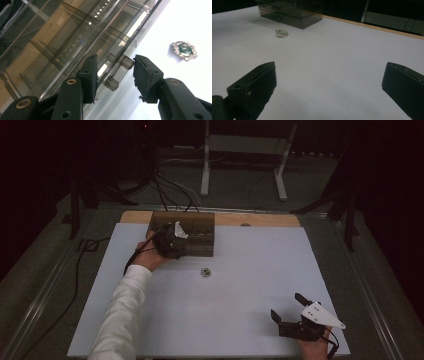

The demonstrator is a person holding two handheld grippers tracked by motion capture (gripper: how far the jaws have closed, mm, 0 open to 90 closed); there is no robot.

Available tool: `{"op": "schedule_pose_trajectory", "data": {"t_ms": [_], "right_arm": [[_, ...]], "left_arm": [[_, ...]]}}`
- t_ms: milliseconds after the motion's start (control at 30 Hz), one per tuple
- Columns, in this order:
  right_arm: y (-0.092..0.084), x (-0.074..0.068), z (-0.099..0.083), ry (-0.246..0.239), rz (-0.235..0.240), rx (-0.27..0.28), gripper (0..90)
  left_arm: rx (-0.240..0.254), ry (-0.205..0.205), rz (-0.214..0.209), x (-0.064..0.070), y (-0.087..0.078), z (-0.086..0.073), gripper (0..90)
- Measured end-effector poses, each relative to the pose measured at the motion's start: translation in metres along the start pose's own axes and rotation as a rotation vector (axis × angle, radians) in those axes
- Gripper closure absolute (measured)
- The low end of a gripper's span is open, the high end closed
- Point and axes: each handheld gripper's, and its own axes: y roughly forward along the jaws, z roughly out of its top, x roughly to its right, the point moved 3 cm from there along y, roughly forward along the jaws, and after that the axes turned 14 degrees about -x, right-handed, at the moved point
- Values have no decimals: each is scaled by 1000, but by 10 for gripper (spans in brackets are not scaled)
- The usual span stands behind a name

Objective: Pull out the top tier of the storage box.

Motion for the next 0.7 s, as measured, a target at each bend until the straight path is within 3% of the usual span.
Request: {"op": "schedule_pose_trajectory", "data": {"t_ms": [100, 233, 367, 700], "right_arm": [[0, 0, 0, -2, 0, 0, 0], [0, 0, 0, -1, -1, -1, 0], [-1, 1, 0, 4, -2, 2, 0], [-1, 1, 0, 3, -3, 3, 0]], "left_arm": [[0, 4, 5, 0, 0, -1, 557], [-36, -12, 27, 0, 9, -1, 476], [-15, -37, 13, -1, 12, 0, 500], [-12, -36, 14, 0, 11, 0, 518]]}}
